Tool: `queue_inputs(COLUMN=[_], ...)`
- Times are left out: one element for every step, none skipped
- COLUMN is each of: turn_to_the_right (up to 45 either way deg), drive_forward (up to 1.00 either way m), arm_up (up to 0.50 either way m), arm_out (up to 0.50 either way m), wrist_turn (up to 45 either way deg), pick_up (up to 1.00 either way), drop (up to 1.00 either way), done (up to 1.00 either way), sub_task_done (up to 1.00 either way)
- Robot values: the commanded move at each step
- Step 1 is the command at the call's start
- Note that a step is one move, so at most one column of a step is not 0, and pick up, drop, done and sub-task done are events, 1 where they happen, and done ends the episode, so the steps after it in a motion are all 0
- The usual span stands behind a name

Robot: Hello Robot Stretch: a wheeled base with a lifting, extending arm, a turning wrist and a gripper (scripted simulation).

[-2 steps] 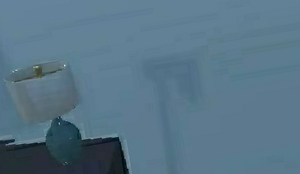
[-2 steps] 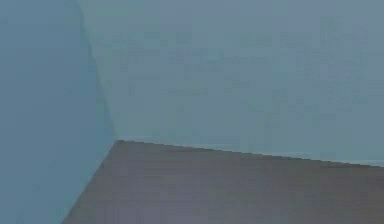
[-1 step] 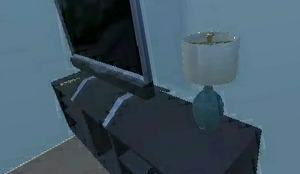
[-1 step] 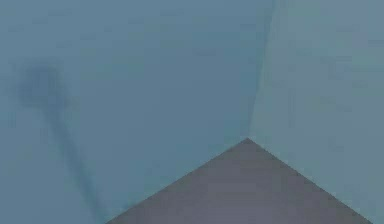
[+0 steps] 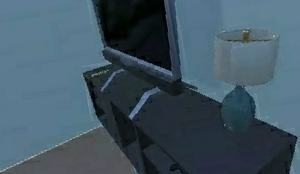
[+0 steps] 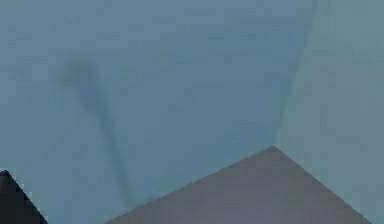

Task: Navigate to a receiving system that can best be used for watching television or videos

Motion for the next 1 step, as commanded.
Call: queue_inputs(turn_to_the_right=[0.0], drive_forward=[0.0], arm_up=[0.0], arm_out=[0.0], wrist_turn=[0.0], pick_up=[0.0], drop=[0.0], done=[1.0], sub_task_done=[0.0])
